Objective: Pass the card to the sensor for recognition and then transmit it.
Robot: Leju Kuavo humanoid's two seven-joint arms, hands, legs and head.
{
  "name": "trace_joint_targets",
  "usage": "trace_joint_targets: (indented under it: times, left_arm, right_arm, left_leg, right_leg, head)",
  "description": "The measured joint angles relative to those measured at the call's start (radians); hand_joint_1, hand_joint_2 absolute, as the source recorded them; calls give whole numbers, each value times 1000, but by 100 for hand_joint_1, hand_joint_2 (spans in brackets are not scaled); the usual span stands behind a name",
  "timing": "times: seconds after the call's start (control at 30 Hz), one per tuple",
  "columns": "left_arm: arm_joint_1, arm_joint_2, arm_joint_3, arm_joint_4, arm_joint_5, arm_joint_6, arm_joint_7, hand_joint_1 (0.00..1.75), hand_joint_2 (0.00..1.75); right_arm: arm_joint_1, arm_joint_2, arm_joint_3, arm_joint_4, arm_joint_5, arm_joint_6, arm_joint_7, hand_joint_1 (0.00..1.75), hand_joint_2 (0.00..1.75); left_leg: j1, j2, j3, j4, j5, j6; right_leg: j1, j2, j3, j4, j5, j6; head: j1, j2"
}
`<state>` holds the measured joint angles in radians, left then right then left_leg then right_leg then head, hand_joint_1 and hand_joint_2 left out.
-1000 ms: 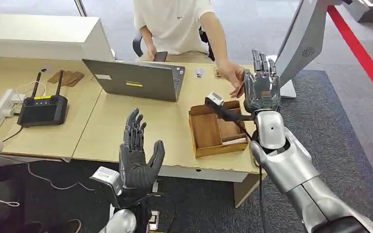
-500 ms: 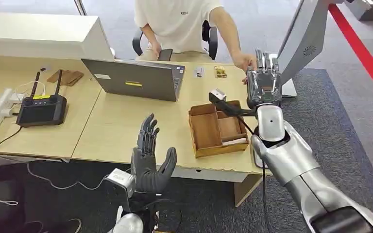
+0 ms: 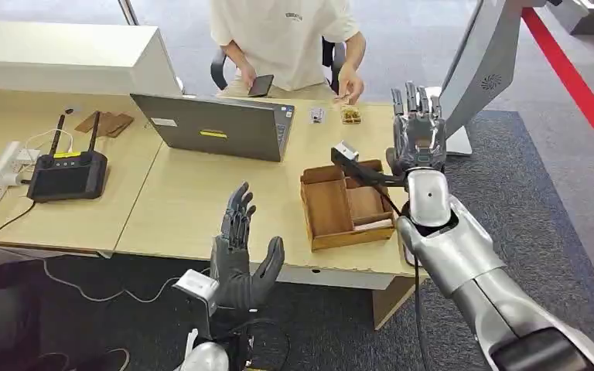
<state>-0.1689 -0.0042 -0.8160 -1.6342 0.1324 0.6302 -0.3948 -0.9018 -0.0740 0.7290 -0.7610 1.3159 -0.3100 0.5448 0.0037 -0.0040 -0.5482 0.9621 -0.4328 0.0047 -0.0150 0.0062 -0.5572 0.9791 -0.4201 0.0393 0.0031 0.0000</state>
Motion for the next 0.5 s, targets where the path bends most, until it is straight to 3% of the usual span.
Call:
trace_joint_targets:
  times: [0.1, 0.23, 0.37, 0.43, 0.5]
  left_arm:
    - [18, 0, 2, -5, -24, 0, 1, 0, 175]
    - [57, 5, 20, -26, -69, 0, 4, 0, 175]
    - [101, 13, 52, -58, -111, 0, 11, 0, 175]
    - [121, 16, 67, -74, -135, 0, 18, 0, 175]
    - [147, 19, 91, -97, -167, 0, 25, 0, 175]
  right_arm:
    - [8, 9, -19, -7, -168, -114, -49, 0, 175]
    - [84, 24, -73, -117, -588, -255, -221, 0, 175]
    - [227, 17, -77, -323, -927, -338, -345, 0, 175]
    - [298, 8, -77, -418, -1080, -352, -415, 0, 175]
    - [389, -4, -76, -538, -1325, -352, -515, 0, 175]
  left_leg:
    - [0, 0, 0, 0, 0, 0]
    - [0, 0, 0, 0, 0, 0]
    - [0, 0, 1, 0, -1, 0]
    - [0, 0, 1, 0, -1, 0]
    - [0, 0, 1, 0, -1, -1]
  right_leg:
    - [0, 0, 0, 0, 0, 0]
    - [0, 0, 0, 0, -1, 0]
    - [1, 0, 0, 0, -2, 0]
    - [1, 0, 0, 0, -2, 0]
    - [1, 0, 1, -1, -2, 0]
  head:
    - [0, 0]
    - [0, 0]
    - [0, 0]
    - [0, 0]
    - [0, 0]
